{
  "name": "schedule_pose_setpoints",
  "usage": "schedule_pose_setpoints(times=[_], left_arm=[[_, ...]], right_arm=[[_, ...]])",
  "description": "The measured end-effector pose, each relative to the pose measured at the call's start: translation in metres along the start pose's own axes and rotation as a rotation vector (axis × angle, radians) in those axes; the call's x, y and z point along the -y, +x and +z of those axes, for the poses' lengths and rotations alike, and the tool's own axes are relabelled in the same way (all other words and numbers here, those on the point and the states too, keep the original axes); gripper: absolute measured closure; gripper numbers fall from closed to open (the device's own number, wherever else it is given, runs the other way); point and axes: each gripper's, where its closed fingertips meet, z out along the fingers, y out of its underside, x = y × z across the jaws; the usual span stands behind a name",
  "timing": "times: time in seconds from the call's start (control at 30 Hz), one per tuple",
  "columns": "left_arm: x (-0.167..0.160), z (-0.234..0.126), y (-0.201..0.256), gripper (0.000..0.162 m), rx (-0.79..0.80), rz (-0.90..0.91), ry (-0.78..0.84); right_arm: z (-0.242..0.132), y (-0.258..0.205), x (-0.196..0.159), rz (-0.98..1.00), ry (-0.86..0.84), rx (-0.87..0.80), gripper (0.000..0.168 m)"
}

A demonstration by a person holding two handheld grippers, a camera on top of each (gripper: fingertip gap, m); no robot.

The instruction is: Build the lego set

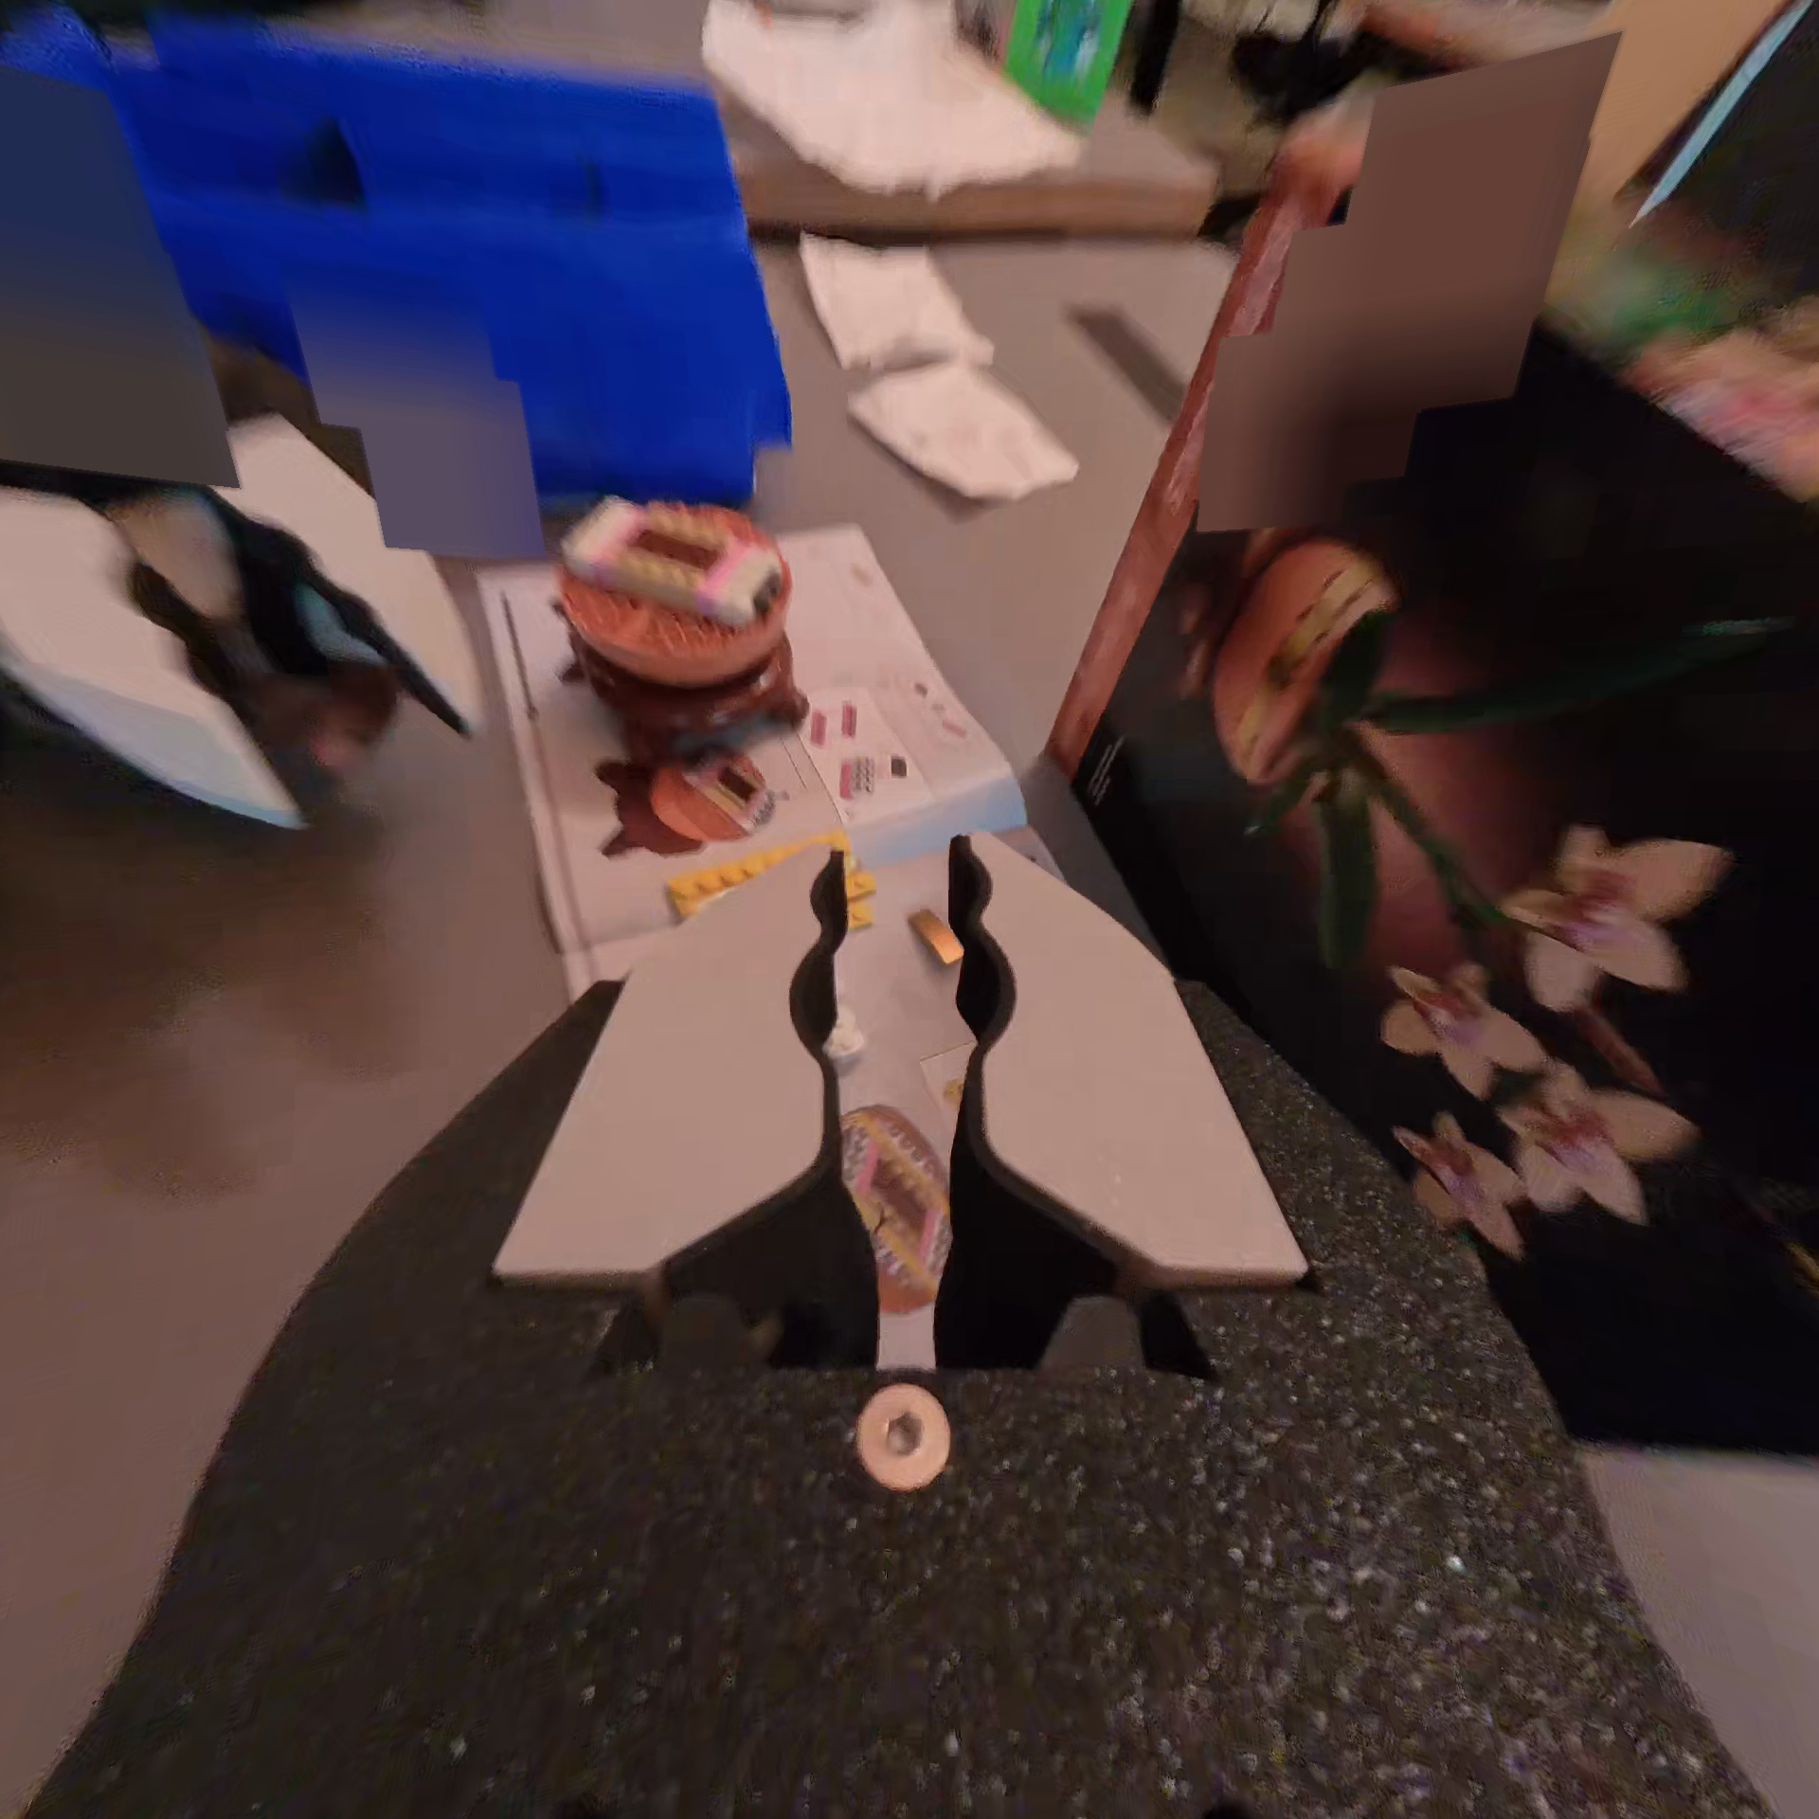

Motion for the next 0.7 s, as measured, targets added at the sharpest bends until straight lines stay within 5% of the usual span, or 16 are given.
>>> schedule_pose_setpoints(times=[0.2, 0.37, 0.5, 0.7], left_arm=[[-0.001, 0.023, 0.016, 0.133, -0.091, -0.037, -0.006], [0.001, 0.053, 0.028, 0.135, -0.172, -0.020, -0.050], [0.004, 0.077, 0.033, 0.136, -0.167, 0.006, -0.082], [0.011, 0.101, 0.039, 0.136, -0.154, -0.023, -0.081]], right_arm=[[-0.167, -0.003, 0.026, 0.127, 0.095, -0.247, 0.149], [-0.302, 0.048, -0.052, 0.157, -0.228, -0.488, 0.139], [-0.327, 0.089, -0.110, 0.181, -0.467, -0.406, 0.140], [-0.301, 0.124, -0.192, 0.387, -0.985, -0.226, 0.148]])
